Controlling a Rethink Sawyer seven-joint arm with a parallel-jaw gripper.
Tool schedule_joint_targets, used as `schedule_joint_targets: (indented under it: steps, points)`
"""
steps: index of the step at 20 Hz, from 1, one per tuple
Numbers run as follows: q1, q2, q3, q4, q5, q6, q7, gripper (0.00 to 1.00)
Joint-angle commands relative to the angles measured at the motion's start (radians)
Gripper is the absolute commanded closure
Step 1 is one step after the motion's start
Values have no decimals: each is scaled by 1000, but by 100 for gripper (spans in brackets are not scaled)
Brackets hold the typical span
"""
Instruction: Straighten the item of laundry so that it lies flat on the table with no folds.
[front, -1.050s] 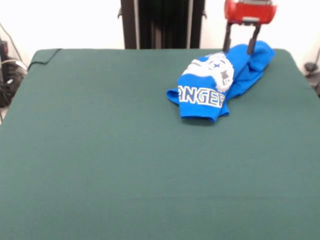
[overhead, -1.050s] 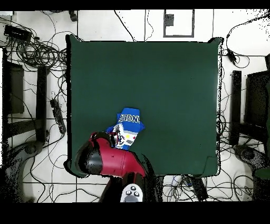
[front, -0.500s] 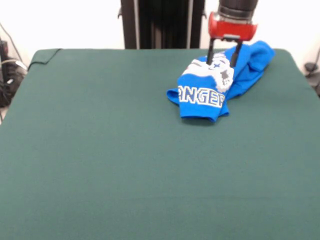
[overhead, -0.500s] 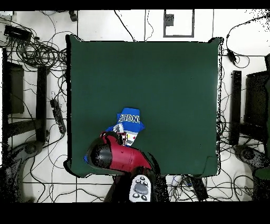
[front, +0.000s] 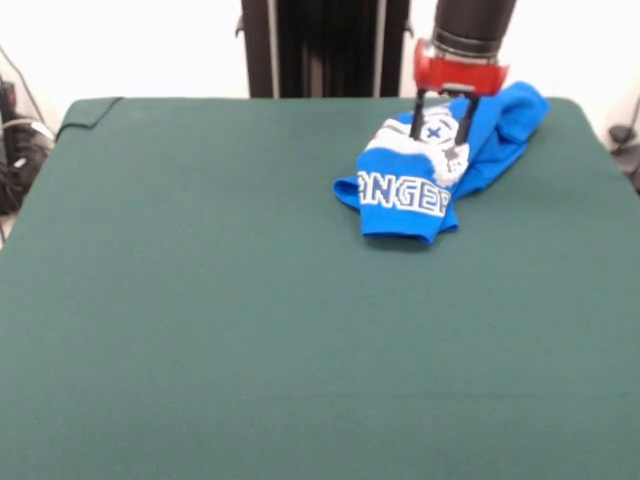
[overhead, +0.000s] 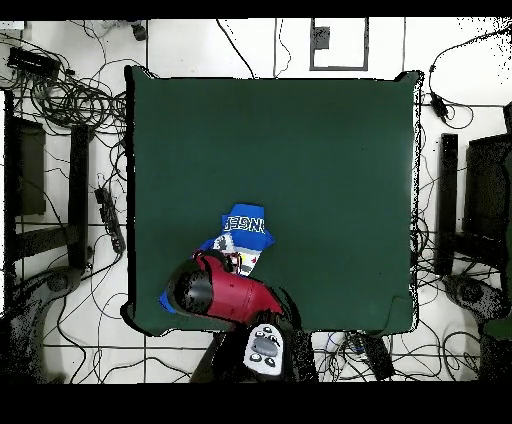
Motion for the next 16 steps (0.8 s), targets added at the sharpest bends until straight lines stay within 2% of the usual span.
schedule_joint_targets:
  steps: [1,5,8,16]
  points:
    - [94,45,1,-145,113,47,272,0]
    - [121,75,-36,-214,121,98,248,0]
    - [112,93,-37,-244,116,111,227,0]
    - [99,105,-36,-279,89,125,199,0]
